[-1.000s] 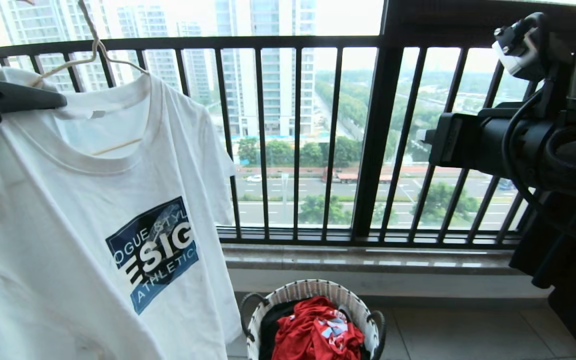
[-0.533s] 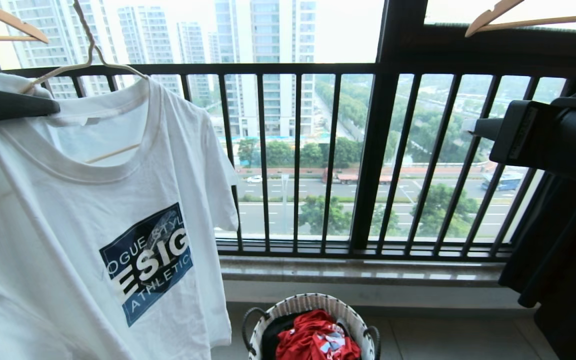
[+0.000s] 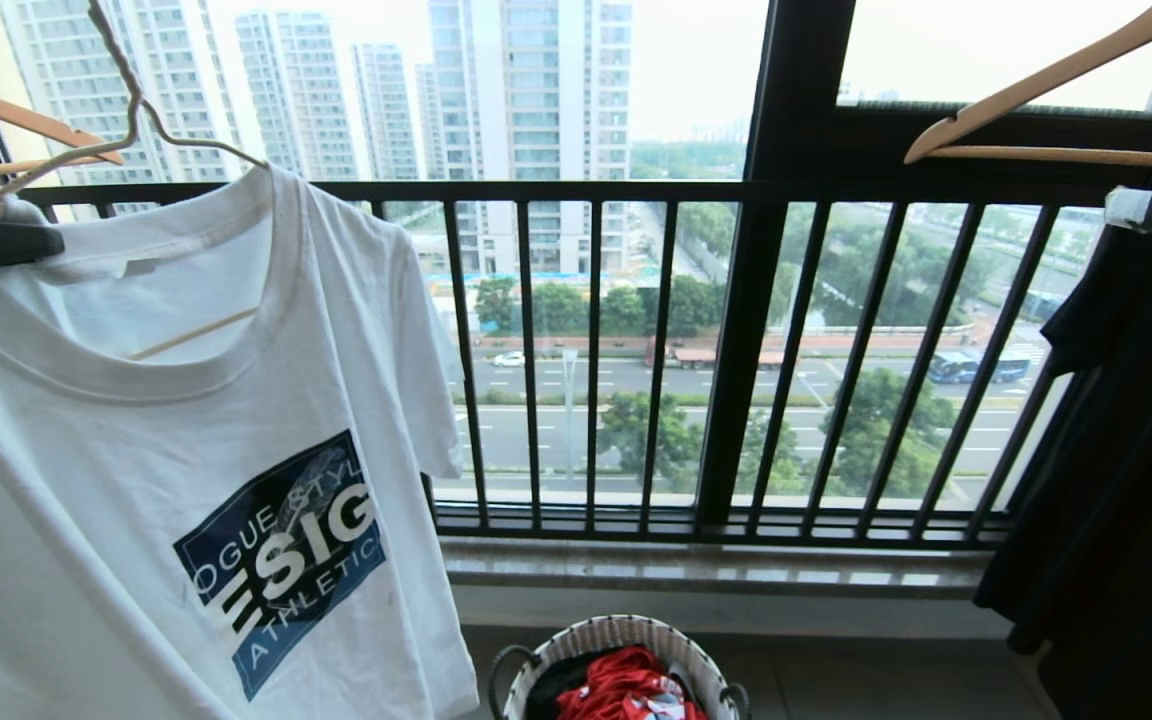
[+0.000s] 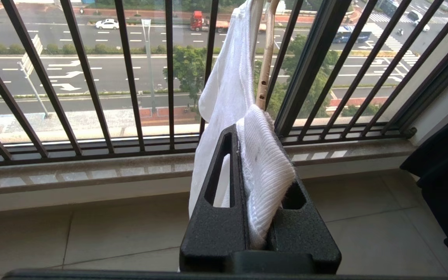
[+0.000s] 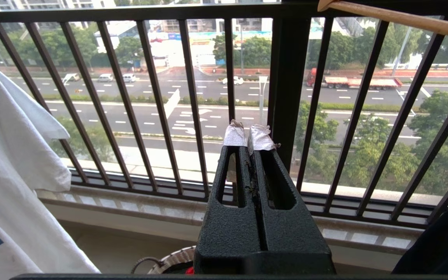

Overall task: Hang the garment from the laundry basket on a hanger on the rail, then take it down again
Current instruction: Hang the clothes rack on the clothesline

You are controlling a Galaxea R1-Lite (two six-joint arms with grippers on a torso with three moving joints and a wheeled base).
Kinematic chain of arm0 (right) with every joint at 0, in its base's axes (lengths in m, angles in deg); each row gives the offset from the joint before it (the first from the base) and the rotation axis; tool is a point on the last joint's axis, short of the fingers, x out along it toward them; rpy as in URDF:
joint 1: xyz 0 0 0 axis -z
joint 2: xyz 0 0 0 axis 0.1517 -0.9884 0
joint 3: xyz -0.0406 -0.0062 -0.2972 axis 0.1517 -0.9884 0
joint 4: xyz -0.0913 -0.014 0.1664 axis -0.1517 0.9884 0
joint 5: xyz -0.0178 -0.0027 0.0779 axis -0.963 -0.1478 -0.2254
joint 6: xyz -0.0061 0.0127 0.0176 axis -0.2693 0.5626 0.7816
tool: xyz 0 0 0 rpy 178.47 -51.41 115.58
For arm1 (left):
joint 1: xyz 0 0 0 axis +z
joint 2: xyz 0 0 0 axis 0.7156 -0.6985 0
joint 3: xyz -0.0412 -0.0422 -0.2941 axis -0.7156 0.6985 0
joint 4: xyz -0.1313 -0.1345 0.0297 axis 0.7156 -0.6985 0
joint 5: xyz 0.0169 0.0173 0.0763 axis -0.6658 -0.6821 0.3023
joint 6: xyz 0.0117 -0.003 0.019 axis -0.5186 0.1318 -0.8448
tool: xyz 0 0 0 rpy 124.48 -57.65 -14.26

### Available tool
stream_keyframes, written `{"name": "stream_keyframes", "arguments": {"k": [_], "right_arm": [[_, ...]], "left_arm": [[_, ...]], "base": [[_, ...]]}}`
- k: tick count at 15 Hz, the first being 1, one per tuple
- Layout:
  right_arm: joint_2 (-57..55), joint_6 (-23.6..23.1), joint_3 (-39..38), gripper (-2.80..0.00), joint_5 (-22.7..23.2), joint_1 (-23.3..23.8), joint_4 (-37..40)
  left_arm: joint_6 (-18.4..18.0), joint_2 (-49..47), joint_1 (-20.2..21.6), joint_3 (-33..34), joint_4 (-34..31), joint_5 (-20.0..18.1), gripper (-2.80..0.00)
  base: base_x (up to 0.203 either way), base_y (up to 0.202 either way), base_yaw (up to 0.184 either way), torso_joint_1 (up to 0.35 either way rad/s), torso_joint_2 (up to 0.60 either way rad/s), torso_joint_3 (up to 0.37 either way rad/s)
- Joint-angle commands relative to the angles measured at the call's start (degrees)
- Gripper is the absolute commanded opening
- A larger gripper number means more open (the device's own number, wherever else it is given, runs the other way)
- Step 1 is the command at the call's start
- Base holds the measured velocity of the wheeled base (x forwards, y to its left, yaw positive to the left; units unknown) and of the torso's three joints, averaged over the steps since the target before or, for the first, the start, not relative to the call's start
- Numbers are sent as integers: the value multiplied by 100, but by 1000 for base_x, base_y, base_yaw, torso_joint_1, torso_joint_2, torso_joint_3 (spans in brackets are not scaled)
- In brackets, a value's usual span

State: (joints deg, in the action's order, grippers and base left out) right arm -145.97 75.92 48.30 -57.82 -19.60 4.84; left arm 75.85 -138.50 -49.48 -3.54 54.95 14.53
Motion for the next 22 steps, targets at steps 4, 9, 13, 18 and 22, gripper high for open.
{"name": "stream_keyframes", "arguments": {"k": [4, 9, 13, 18, 22], "right_arm": [[346, -139, -20, -280, -2, 99, -5], [469, -223, -86, -280, -2, 99, 4], [512, -258, -86, -280, -2, 99, 4], [523, -258, -95, -280, 7, 99, 4], [531, -267, -95, -280, 7, 99, 4]], "left_arm": [[15, 313, -16, -137, -61, -215, -280], [8, 620, -16, -192, -206, -223, -280], [6, 684, -16, -339, -404, -232, -280], [6, 666, -25, -313, -395, -267, -280], [6, 666, -25, -313, -377, -267, -280]], "base": [[0, 0, 0, 222, -524, -306], [0, 0, 0, 251, -564, -313], [0, 0, 0, 270, -591, -322], [0, 0, 0, 179, -383, -206], [0, 0, 0, 162, -339, -184]]}}
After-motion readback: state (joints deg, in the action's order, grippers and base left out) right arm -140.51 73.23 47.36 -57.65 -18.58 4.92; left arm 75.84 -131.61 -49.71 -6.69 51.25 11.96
